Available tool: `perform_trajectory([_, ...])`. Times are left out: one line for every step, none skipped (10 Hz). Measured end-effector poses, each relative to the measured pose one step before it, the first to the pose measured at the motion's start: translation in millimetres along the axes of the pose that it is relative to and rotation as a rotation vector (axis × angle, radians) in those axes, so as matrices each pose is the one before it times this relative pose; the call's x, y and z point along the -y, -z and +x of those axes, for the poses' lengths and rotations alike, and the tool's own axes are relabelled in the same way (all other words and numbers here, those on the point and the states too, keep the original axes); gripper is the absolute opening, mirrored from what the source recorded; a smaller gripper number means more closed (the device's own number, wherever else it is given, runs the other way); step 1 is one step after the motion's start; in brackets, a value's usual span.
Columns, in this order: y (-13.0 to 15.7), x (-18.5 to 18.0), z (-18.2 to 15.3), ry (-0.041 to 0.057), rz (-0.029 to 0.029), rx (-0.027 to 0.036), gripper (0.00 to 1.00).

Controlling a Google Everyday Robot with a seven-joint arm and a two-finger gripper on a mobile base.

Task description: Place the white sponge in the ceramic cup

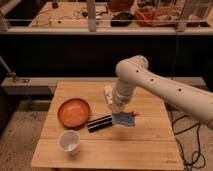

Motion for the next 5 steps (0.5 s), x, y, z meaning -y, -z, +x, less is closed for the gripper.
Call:
perform_trajectory([-0.94,-0.04,-3.46,0.00378,0.00116,-0.00216,0.00])
perform_trajectory([-2.22,-0.52,-1.55,0.00450,0.00036,-0.00327,0.00])
perform_trajectory([-3.19,-0.72,-2.47,0.00503,0.00018,-0.00464,0.00])
perform_trajectory([-2.38,-0.84,-1.27,0.00326,0.00049,-0.00377,0.00])
perform_trajectory([-1.79,-2.04,-1.15,0.00287,0.00100,-0.00479,0.00])
